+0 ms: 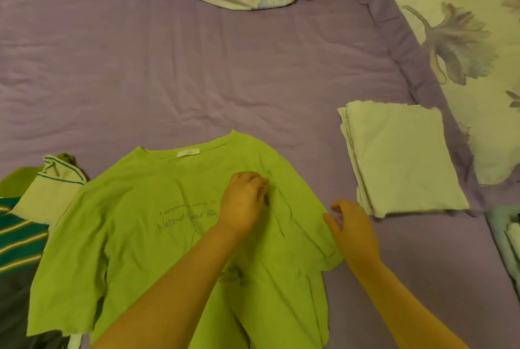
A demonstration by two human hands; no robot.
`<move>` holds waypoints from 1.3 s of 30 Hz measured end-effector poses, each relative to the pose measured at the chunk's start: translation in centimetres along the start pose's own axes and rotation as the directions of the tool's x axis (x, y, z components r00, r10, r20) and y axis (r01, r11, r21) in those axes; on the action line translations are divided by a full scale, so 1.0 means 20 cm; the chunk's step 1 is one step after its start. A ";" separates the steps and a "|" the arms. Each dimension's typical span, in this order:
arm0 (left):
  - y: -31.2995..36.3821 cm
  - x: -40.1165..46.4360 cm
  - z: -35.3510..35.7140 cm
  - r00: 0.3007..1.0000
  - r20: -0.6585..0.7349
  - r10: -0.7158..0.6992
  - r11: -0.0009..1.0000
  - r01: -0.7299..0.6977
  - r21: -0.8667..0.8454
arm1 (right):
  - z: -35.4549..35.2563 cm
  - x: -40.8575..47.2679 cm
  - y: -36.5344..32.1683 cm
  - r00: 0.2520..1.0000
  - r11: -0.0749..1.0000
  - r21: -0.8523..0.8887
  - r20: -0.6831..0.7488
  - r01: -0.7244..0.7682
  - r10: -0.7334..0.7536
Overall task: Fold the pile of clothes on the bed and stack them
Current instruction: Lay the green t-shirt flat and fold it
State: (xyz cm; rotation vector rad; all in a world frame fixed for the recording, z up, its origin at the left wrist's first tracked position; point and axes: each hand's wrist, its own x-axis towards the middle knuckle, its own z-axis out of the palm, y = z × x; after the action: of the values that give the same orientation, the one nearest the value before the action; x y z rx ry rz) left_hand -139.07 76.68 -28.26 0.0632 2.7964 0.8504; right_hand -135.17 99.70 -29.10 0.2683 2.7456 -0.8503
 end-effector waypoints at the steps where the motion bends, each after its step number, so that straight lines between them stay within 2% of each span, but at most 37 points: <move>1: 0.02 0.08 0.01 0.999 0.027 0.045 0.998 -0.046 0.052 | 0.01 -0.03 0.02 0.999 0.999 0.011 0.012 0.030 -0.031; 3: 0.05 0.21 0.04 0.991 0.082 0.104 0.983 -0.115 0.142 | 0.03 -0.09 0.09 0.995 0.998 -0.003 -0.067 0.069 -0.069; 5: 0.05 0.30 0.07 0.981 0.137 0.136 0.961 -0.164 0.224 | 0.03 -0.14 0.14 0.983 0.999 0.027 -0.184 0.028 -0.023; 7: 0.04 0.36 0.10 0.968 0.210 0.136 0.939 -0.194 0.285 | 0.04 -0.20 0.16 0.986 0.999 0.025 -0.163 0.032 -0.027; 10: 0.03 0.37 0.13 0.945 0.308 0.114 0.928 -0.212 0.307 | 0.09 -0.29 0.16 0.987 0.991 -0.031 -0.093 0.131 -0.133; 13: 0.02 0.36 0.14 0.951 0.300 0.082 0.953 -0.163 0.257 | 0.11 -0.29 0.16 0.992 0.994 0.029 -0.074 0.102 -0.099; 16: 0.04 0.37 0.13 0.950 0.303 0.077 0.956 -0.156 0.247 | 0.04 -0.22 0.15 0.992 0.956 0.291 -0.107 -0.028 0.062; 18: 0.09 0.37 0.09 0.952 0.279 0.126 0.964 -0.184 0.190 | -0.07 -0.17 0.12 0.980 0.902 0.428 -0.155 -0.048 0.126; 19: 0.13 0.37 0.07 0.943 0.274 0.191 0.968 -0.227 0.107 | -0.13 -0.14 0.10 0.974 0.886 0.463 -0.181 -0.037 0.136; 21: 0.24 0.37 0.03 0.897 0.314 0.313 0.950 -0.294 -0.107 | -0.26 -0.06 0.07 0.966 0.872 0.489 -0.227 0.002 0.125; 22: 0.30 0.37 0.02 0.873 0.351 0.338 0.941 -0.301 -0.157 | -0.31 -0.03 0.07 0.965 0.867 0.498 -0.233 0.012 0.120; 27: 0.56 0.48 0.05 0.855 0.428 0.292 0.955 -0.284 -0.083 | -0.46 0.14 0.06 0.988 0.867 0.498 -0.143 0.019 0.060; 29: 0.63 0.54 0.05 0.836 0.449 0.314 0.949 -0.281 -0.141 | -0.48 0.19 0.07 0.985 0.871 0.491 -0.165 0.032 0.056; 32: 0.69 0.60 0.06 0.843 0.449 0.297 0.938 -0.169 -0.304 | -0.50 0.26 0.09 0.971 0.842 0.540 -0.210 0.014 0.118; 35: 0.70 0.63 0.08 0.866 0.403 0.295 0.926 -0.156 -0.343 | -0.45 0.29 0.06 0.984 0.770 0.636 -0.110 -0.036 0.137; 37: 0.70 0.64 0.11 0.877 0.385 0.288 0.932 -0.165 -0.322 | -0.39 0.30 0.06 0.990 0.838 0.544 -0.085 -0.047 0.111; 39: 0.69 0.65 0.13 0.889 0.365 0.276 0.941 -0.173 -0.291 | -0.36 0.30 0.08 0.977 0.875 0.483 -0.173 -0.029 0.128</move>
State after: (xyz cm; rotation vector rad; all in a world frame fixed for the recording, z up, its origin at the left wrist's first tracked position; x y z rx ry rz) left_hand -151.52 90.99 -25.30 0.4774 2.3055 1.0972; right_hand -141.79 105.77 -25.95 0.5834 2.6277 -1.5532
